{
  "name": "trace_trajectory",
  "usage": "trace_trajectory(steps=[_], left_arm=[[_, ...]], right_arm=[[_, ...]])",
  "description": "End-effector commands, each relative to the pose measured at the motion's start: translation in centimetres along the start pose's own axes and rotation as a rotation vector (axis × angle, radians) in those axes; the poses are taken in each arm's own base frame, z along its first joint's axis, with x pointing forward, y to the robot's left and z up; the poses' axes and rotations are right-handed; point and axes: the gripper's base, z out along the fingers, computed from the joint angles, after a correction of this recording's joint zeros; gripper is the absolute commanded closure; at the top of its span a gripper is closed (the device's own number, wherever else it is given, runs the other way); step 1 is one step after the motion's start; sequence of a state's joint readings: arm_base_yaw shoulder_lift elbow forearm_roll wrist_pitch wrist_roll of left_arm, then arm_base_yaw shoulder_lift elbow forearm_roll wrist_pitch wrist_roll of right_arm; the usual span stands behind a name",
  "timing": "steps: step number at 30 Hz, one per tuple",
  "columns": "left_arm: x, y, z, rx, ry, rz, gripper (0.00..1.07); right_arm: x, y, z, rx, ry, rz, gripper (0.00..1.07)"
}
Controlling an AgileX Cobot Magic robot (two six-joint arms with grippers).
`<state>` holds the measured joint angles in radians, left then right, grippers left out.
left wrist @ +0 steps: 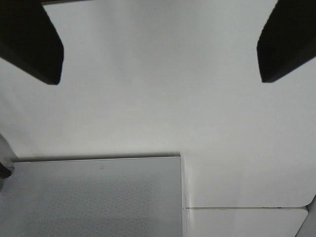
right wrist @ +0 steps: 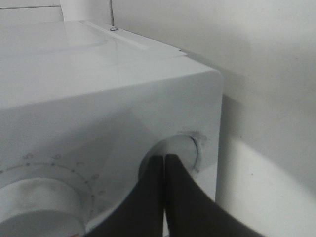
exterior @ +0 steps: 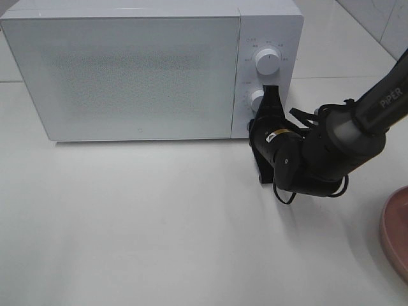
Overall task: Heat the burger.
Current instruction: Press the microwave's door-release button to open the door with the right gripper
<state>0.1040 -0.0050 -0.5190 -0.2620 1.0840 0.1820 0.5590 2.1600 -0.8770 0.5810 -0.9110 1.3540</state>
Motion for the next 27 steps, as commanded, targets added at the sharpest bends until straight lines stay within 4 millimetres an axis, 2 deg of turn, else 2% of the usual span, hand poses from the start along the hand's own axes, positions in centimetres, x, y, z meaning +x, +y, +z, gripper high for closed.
trace_trajectory(steps=[1, 11, 18, 27], left_arm=[[0.1, 0.0, -0.2, -0.004, -0.026, 0.003, 0.07], [0.1, 0.0, -0.2, -0.004, -0.026, 0.003, 0.07], [0.1, 0.0, -0.2, -0.004, -0.026, 0.003, 0.07], [0.1, 0.0, -0.2, -0.004, -0.026, 0.003, 0.07]], right_arm=[[0.2, 2.2, 0.4, -0.132, 0.001, 0.003, 1.07], [0.4, 3.5, 1.1, -0.200, -0.018, -0.033, 1.07], [0.5, 3.3, 2.2, -0.201, -0.057, 0.005, 1.07], [0.5, 5.1, 2.8, -0.305, -0.116, -0.003, 1.07]])
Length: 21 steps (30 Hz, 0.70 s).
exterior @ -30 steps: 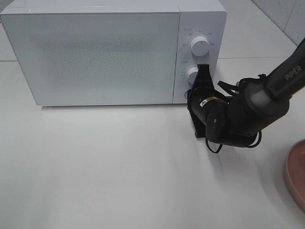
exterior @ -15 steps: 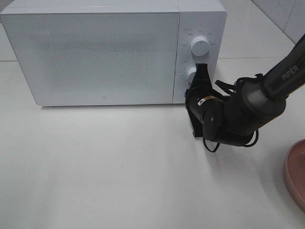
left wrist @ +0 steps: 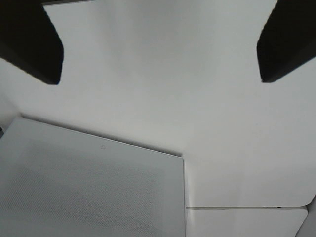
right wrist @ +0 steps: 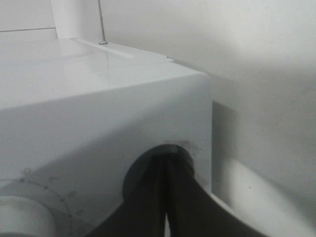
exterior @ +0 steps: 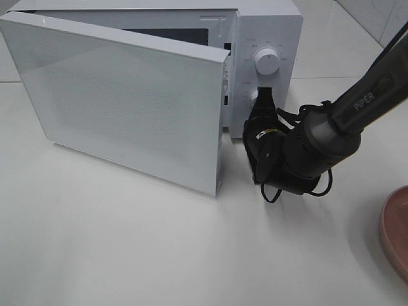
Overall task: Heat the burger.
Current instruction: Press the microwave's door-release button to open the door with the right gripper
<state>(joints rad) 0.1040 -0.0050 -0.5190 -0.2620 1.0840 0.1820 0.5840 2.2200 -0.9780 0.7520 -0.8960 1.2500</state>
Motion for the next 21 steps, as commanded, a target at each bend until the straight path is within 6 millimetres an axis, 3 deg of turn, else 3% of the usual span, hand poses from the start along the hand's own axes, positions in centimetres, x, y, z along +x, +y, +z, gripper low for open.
trace_trajectory(steps=[1, 11, 21], left_arm=[[0.1, 0.0, -0.2, -0.004, -0.026, 0.003, 0.07], [0.1, 0.0, -0.2, -0.004, -0.026, 0.003, 0.07], [0.1, 0.0, -0.2, -0.004, -0.026, 0.003, 0.07]], right_arm=[[-0.2, 5.2, 1.0, -0.317, -0.030, -0.012, 1.07], [-0.2, 5.1, 0.9, -0.288, -0.021, -0.008, 1.07], [-0.4, 4.2, -0.7, -0.096, 0.045, -0.013, 1.07]])
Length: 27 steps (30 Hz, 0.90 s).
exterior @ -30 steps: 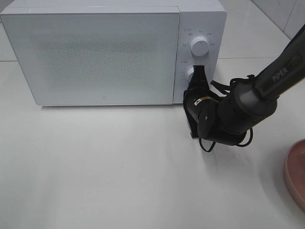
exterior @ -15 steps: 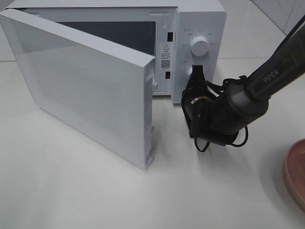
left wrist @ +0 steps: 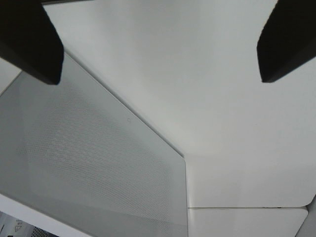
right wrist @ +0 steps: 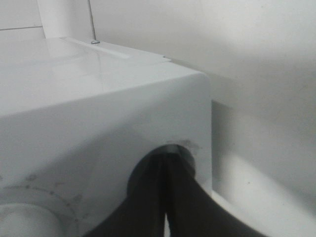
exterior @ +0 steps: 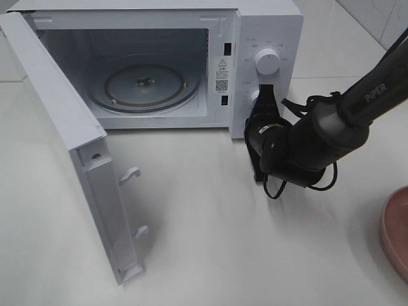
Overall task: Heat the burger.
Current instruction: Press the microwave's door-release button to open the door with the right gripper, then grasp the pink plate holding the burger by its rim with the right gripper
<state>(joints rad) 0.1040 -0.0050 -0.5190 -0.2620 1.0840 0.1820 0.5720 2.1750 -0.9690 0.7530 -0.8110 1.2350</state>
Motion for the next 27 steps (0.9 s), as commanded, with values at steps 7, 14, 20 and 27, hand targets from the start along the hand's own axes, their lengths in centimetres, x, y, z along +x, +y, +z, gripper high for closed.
trace_trajectory(steps=[7, 14, 20, 27], left_arm=[[0.1, 0.0, -0.2, -0.004, -0.026, 0.003, 0.07], [0.1, 0.0, -0.2, -0.004, -0.026, 0.003, 0.07], [0.1, 0.0, -0.2, -0.004, -0.026, 0.003, 0.07], [0.1, 0.0, -0.2, -0.004, -0.026, 0.003, 0.07]], right_arm=[[-0.4, 2.1, -1.8, -0.001, 0.075, -0.077, 1.07], [-0.8, 1.4, -3.2, 0.080, 0.105, -0.159, 1.07], [-1.2, 1.6, -4.8, 0.112, 0.134, -0.255, 1.07], [-1.1, 2.9, -7.1, 0.135, 0.238, -0.556, 1.07]])
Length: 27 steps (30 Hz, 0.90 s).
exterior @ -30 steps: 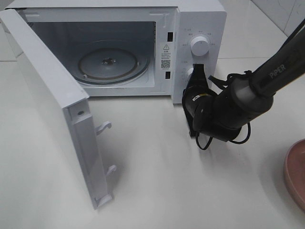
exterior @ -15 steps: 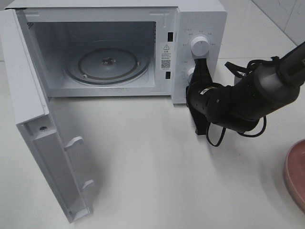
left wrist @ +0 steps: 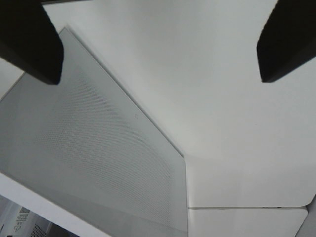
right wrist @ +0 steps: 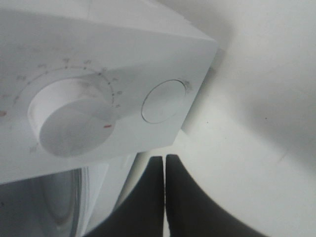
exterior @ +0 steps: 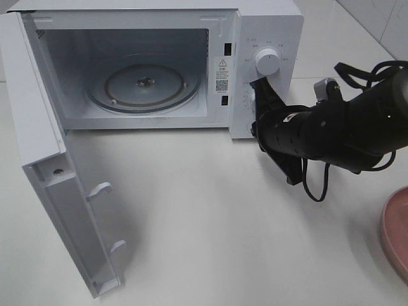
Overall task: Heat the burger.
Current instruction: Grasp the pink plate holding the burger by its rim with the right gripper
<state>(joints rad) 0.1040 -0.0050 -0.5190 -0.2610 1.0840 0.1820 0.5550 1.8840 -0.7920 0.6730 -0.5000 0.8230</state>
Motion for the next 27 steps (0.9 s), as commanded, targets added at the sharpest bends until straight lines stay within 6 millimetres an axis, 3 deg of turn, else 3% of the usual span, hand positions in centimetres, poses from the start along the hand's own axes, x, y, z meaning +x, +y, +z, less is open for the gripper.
trace_trajectory(steps=[1, 3, 5, 8, 10, 20, 27], left_arm=[[0.1, 0.0, -0.2, -0.003, -0.026, 0.002, 0.07], [0.1, 0.0, -0.2, -0.003, -0.026, 0.002, 0.07], [0.1, 0.0, -0.2, -0.003, -0.026, 0.002, 0.07], [0.1, 0.0, -0.2, -0.003, -0.026, 0.002, 0.07], [0.1, 0.0, -0.2, -0.003, -0.026, 0.002, 0.07], [0.1, 0.0, -0.2, -0.003, -0.026, 0.002, 0.07], [0.1, 0.0, -0.2, -0.003, -0.026, 0.002, 0.07]], right_arm=[[0.0, 0.6, -0.8, -0.001, 0.035, -0.130, 1.07], [0.0, 0.7, -1.0, 0.004, 0.047, -0.159, 1.07], [0.1, 1.2, -1.9, -0.005, 0.092, -0.361, 1.07], [0.1, 1.4, -2.1, -0.009, 0.102, -0.401, 1.07], [0.5, 1.5, -2.8, -0.005, 0.167, -0.561, 1.07], [1.4, 0.5, -3.9, 0.069, 0.355, -0.842, 1.07], [1.0, 0.2, -6.2, 0.148, 0.473, -1.046, 1.04]])
